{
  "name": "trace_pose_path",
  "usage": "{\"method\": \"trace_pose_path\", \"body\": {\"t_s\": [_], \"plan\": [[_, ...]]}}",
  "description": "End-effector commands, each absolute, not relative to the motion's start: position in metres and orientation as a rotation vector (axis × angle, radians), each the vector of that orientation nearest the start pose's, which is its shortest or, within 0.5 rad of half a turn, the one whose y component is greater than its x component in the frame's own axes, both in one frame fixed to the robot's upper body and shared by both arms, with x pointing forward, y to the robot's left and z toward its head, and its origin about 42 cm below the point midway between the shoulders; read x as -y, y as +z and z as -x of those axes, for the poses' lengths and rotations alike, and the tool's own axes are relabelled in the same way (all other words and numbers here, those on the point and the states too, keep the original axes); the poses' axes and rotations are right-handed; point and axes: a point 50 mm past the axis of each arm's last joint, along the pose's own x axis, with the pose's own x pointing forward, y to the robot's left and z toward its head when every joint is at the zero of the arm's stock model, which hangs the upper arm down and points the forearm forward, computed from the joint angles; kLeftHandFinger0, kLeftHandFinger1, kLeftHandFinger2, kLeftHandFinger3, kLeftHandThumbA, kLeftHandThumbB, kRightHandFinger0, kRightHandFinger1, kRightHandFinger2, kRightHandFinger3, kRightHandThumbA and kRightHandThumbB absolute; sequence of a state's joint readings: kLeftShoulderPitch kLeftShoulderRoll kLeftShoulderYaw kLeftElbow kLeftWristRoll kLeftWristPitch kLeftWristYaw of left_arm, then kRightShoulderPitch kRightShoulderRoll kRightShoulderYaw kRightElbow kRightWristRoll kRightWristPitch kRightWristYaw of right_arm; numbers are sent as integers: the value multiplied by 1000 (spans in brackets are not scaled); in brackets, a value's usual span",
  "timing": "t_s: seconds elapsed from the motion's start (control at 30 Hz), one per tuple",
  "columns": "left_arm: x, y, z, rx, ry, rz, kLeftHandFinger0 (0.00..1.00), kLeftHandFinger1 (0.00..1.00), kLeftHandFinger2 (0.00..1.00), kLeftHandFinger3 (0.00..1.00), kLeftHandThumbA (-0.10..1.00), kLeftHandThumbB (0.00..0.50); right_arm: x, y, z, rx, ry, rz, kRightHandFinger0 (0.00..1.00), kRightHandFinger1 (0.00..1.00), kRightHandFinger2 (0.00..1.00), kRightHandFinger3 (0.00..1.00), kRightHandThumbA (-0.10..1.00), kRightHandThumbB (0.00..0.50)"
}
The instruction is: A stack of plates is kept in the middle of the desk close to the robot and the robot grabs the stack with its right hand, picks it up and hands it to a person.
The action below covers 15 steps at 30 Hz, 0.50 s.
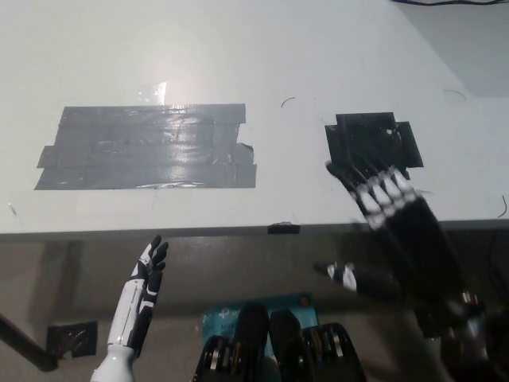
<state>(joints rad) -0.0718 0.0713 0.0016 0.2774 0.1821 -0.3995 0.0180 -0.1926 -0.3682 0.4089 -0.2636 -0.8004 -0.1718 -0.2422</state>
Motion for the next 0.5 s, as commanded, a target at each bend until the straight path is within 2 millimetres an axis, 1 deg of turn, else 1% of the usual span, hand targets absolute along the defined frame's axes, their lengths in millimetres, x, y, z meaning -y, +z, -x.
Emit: {"method": "trace_pose_path", "body": {"t_s": [0.0, 0.03, 0.07, 0.1, 0.13, 0.17, 0.2, 0.27, 0.33, 0.37, 0.4, 0.47], "plan": [[-225, 75, -294, 243, -54, -243, 1000, 1000, 1000, 1000, 1000, 261, 200, 225, -231, 747, -55, 500, 1000, 1000, 1000, 1000, 1000, 273], [-225, 74, -292, 237, -58, -237, 1000, 1000, 1000, 1000, 1000, 270, 201, 213, -232, 702, -44, 486, 1000, 1000, 1000, 1000, 1000, 248], [-224, 73, -291, 235, -60, -238, 1000, 1000, 1000, 1000, 1000, 277, 201, 203, -235, 664, -44, 487, 1000, 1000, 1000, 1000, 1000, 266], [-224, 73, -290, 235, -60, -241, 1000, 1000, 1000, 1000, 1000, 269, 203, 186, -241, 594, -54, 484, 1000, 1000, 1000, 1000, 903, 208], [-223, 73, -289, 230, -62, -241, 1000, 1000, 1000, 1000, 1000, 275, 205, 173, -245, 556, -64, 488, 1000, 1000, 1000, 1000, 945, 236], [-221, 72, -287, 227, -63, -239, 1000, 1000, 1000, 1000, 1000, 276, 207, 165, -246, 534, -71, 491, 1000, 1000, 1000, 1000, 966, 248], [-219, 71, -285, 224, -64, -231, 1000, 1000, 1000, 1000, 1000, 268, 210, 154, -249, 506, -79, 500, 1000, 1000, 1000, 1000, 951, 241], [-220, 71, -285, 232, -60, -231, 1000, 1000, 1000, 1000, 1000, 247, 212, 146, -255, 498, -76, 525, 1000, 1000, 1000, 1000, 903, 237], [-222, 69, -283, 236, -53, -246, 1000, 1000, 1000, 1000, 1000, 246, 215, 140, -257, 490, -69, 542, 1000, 1000, 1000, 1000, 870, 244], [-221, 68, -283, 234, -52, -244, 1000, 1000, 1000, 1000, 1000, 250, 216, 139, -257, 483, -69, 548, 1000, 1000, 1000, 1000, 878, 254], [-220, 67, -282, 233, -51, -242, 1000, 1000, 1000, 1000, 1000, 250, 217, 138, -257, 478, -68, 552, 1000, 1000, 1000, 1000, 883, 252], [-218, 63, -279, 224, -49, -227, 1000, 1000, 1000, 1000, 1000, 252, 219, 135, -254, 466, -48, 557, 1000, 1000, 1000, 1000, 851, 233]]}}
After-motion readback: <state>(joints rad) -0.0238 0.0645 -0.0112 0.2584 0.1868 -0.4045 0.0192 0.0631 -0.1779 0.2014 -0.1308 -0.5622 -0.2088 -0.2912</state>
